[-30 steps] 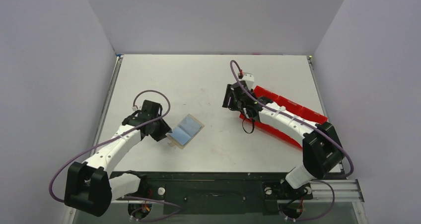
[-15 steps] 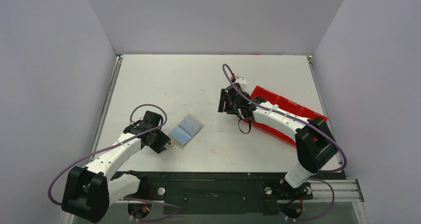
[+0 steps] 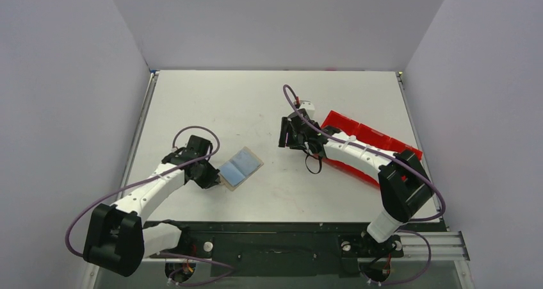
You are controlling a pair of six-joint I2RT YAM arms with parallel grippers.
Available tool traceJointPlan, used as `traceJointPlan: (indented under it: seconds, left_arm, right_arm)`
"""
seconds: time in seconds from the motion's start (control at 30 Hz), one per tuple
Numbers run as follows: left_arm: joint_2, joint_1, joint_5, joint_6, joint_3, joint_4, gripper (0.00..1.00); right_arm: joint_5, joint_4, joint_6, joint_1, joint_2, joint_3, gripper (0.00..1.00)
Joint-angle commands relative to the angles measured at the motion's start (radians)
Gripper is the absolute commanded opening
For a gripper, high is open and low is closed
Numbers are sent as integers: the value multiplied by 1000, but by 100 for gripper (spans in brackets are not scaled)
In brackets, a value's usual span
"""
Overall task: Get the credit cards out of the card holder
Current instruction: Close the card holder at the center of the board.
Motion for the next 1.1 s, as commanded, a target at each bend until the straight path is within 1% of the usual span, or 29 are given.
traceJointPlan:
  seconds: [0.0, 0.13, 0.2, 0.33, 0.4, 0.53, 0.8, 1.07]
  left_arm:
    - [13, 1, -58, 118, 123, -23, 0]
    - [35, 13, -73, 216, 220, -44, 0]
    - [44, 18, -57, 264, 262, -38, 0]
    - [77, 20, 15, 332, 321, 14, 0]
    - [105, 19, 88, 355, 342, 48, 0]
    - [168, 14, 152, 362, 381, 86, 0]
    - [278, -18, 206, 348, 455, 133, 0]
    - [394, -79, 253, 326, 533, 187, 0]
  right_arm:
    - [0, 29, -1, 8, 17, 38, 59]
    - [-4, 29, -1, 11, 16, 36, 59]
    - [-5, 29, -1, 14, 16, 34, 59]
    - [-7, 33, -1, 17, 21, 30, 59]
    - [-9, 35, 2, 17, 21, 27, 59]
    - [-15, 39, 3, 18, 25, 26, 59]
    - [-19, 43, 8, 17, 26, 20, 59]
    - [2, 43, 18, 19, 13, 11, 58]
